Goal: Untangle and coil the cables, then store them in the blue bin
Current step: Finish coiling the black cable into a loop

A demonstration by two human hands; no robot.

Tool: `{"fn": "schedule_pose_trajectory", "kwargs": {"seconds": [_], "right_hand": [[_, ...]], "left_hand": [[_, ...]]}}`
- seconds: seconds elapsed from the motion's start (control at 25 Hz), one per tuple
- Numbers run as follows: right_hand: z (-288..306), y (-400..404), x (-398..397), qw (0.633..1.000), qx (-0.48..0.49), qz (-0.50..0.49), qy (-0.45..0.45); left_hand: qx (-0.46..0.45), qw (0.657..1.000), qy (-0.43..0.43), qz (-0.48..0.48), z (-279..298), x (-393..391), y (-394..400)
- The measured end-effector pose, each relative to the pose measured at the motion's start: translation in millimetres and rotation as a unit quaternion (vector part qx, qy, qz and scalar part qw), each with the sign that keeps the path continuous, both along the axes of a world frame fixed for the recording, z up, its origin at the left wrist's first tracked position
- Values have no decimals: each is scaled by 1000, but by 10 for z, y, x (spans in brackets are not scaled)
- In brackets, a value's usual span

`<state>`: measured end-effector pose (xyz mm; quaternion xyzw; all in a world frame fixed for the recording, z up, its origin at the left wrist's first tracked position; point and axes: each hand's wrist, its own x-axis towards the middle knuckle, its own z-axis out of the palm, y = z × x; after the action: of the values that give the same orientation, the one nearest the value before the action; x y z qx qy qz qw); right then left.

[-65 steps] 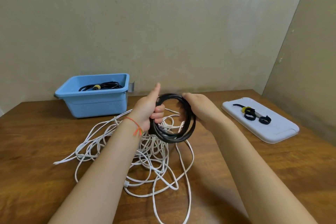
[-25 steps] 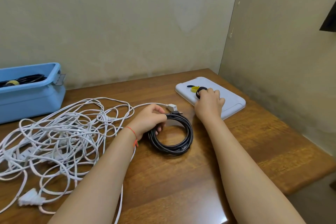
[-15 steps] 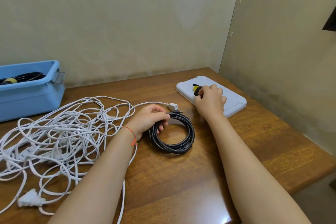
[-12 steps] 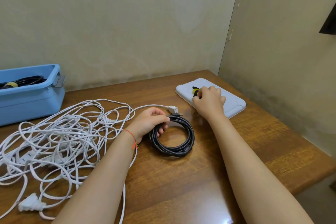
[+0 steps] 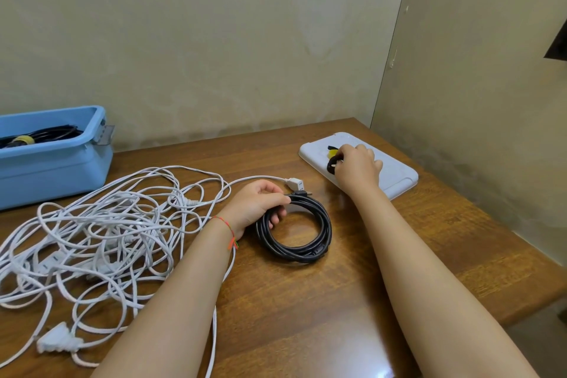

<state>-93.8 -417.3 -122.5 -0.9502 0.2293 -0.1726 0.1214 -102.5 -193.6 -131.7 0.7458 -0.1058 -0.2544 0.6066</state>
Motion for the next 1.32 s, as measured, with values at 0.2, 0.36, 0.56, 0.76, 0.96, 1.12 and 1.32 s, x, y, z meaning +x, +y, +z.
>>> {"fn": "schedule_pose_trajectory", "kwargs": {"seconds": [0.2,0.36,0.56,0.76,0.96,1.12,1.32], "right_hand": [[19,-12,12,998,29,-12,-50],[78,15,-38,981,127,2,-143],[302,313,-252,937,303,84,-151],[321,623,-474,836,515,191,3],[203,617,-566,757,594,268,47],[219,565,-584,693,669,269,23],[211,547,-579,698,664,265,40]], "left_hand": [[-3,1000,3,2,9,0,6],[-26,1000,13,7,8,9,33],[-78,997,28,4,13,13,70],[-131,990,53,-18,29,-13,135],[-133,989,56,-8,2,-3,143],[-193,976,99,31,25,-29,119],[-150,986,65,9,28,-44,126]]}}
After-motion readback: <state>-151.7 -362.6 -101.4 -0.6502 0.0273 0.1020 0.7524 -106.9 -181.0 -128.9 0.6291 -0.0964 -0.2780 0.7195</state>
